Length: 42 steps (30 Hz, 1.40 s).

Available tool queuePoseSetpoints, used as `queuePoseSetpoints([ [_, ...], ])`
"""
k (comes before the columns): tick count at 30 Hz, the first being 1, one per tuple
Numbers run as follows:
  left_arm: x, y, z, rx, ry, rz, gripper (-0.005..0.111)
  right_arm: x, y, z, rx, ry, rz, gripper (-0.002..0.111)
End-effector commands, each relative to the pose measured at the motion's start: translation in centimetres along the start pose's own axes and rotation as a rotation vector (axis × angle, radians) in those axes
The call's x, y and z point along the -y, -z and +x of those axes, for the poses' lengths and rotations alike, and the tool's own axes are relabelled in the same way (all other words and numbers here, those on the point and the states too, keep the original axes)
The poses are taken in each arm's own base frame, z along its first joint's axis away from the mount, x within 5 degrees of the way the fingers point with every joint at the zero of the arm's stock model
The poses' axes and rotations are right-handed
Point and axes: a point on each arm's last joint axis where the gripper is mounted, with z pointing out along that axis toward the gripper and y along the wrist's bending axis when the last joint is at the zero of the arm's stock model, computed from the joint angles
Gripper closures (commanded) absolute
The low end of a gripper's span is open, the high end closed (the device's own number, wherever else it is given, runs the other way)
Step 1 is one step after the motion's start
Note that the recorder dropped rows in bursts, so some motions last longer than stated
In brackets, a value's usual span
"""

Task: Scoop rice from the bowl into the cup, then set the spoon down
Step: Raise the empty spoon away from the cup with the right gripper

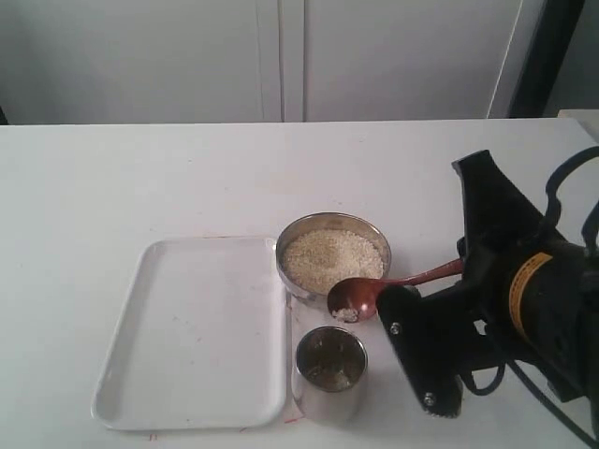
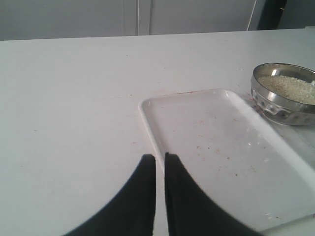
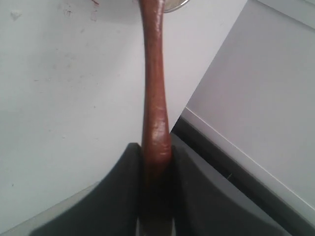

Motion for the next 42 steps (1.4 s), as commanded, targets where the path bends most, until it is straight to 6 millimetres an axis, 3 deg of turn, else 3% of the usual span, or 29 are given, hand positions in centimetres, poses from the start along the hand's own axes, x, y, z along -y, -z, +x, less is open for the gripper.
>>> queuePoseSetpoints([
  [1,0.1,0.0,-0.2,0.007,0.008,0.01,0.092,0.0,0.0,-0.1,0.01,0.025,0.012,0.108],
  [31,0.1,0.0,-0.2,0.007,0.008,0.01,0.092,1.2,0.1,-0.1,-0.005,0.202,0.144,0.108],
  [42,0.1,0.0,-0.2,0.007,0.008,0.01,0.092,0.7,0.1,-0.3,0.023,0.177,0.089,0.108],
])
